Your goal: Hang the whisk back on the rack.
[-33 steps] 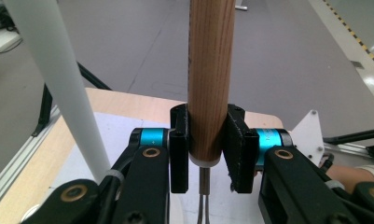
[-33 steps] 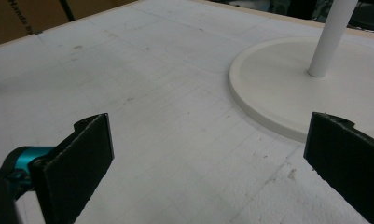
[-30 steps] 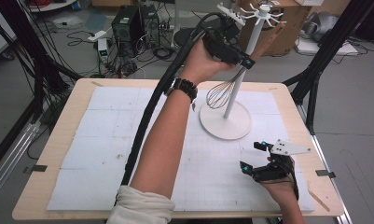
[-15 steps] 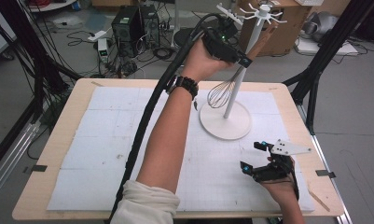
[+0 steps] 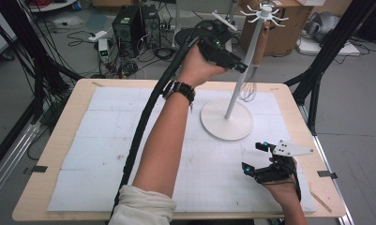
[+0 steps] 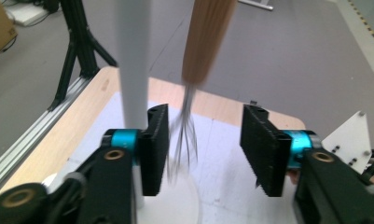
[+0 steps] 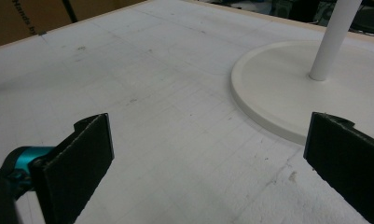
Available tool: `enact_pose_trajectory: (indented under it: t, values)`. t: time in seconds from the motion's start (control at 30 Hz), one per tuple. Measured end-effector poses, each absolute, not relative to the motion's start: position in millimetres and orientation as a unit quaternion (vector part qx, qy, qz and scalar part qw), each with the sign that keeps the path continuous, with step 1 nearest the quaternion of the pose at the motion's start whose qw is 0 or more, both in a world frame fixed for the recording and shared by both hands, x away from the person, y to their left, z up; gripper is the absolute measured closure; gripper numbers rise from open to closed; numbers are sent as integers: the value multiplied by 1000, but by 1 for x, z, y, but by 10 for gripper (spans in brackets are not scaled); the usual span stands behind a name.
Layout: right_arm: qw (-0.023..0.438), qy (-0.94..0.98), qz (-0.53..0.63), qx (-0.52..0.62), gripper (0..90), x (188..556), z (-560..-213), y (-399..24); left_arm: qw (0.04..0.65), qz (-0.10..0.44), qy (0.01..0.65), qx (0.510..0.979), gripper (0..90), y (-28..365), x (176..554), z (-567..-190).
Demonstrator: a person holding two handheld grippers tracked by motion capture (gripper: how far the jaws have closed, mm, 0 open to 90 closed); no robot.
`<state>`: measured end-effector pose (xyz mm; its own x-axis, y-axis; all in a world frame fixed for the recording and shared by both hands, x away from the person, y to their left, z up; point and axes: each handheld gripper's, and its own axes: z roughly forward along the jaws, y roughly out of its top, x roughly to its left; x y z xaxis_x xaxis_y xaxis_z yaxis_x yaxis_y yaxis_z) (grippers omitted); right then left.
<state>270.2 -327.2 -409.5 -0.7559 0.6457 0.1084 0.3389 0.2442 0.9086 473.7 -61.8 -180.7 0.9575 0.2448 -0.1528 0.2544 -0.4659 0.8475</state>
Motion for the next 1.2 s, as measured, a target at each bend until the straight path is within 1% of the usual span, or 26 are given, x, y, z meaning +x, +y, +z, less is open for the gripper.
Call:
enact_pose_trajectory:
  t: [0.1, 0.13, 0.17, 0.2, 0.27, 0.3, 0.33, 0.43, 0.47, 0.5, 0.57, 0.6, 0.63, 0.87, 0.9, 0.93, 0.97, 1.17, 1.2]
  values:
    - [146, 776, 525, 317, 3, 270, -410, -327, 495, -5, 153, 856, 462, -55, 471, -186]
    - [146, 777, 525, 317, 3, 270, -410, -326, 495, -5, 153, 856, 462, -55, 471, -186]
    - [146, 777, 525, 317, 3, 270, -410, -326, 493, -1, 159, 855, 462, -40, 466, -193]
    - [146, 777, 525, 317, 3, 270, -410, -326, 493, -1, 159, 855, 430, -40, 466, -193]
    - [147, 779, 522, 315, 3, 270, -410, -325, 493, -1, 159, 855, 430, -40, 466, -193]
    - [147, 779, 522, 315, 3, 270, -410, -325, 492, -3, 162, 855, 430, -29, 460, -198]
    - [147, 779, 522, 315, 3, 270, -410, -325, 492, -3, 162, 855, 413, -29, 460, -198]
    - [149, 779, 521, 315, 3, 271, -411, -324, 492, -3, 162, 855, 413, -29, 460, -198]
    - [149, 779, 521, 315, 3, 271, -411, -324, 489, -4, 158, 858, 413, -19, 451, -203]
    - [149, 779, 521, 315, 3, 271, -411, -324, 489, -4, 158, 858, 381, -19, 451, -203]
    - [150, 780, 520, 314, 3, 271, -410, -324, 489, -4, 158, 858, 381, -19, 451, -203]
    - [150, 780, 520, 314, 3, 271, -410, -324, 487, -4, 154, 860, 381, -11, 442, -207]
    - [150, 780, 520, 314, 3, 271, -410, -324, 487, -4, 154, 860, 353, -11, 442, -207]
    - [149, 781, 519, 313, 3, 271, -410, -322, 487, -4, 154, 860, 353, -11, 442, -207]
    - [149, 781, 519, 313, 3, 271, -410, -322, 495, 9, 154, 855, 353, 32, 404, -228]
    - [149, 781, 519, 313, 3, 271, -410, -322, 495, 9, 154, 855, 246, 32, 404, -228]
    - [147, 786, 514, 309, 3, 272, -410, -316, 495, 9, 154, 855, 246, 32, 404, -228]
    - [147, 786, 514, 309, 3, 272, -410, -316, 495, 9, 154, 855, 246, 32, 404, -228]
    - [147, 786, 514, 309, 3, 272, -410, -316, 497, 12, 155, 854, 246, 37, 399, -231]
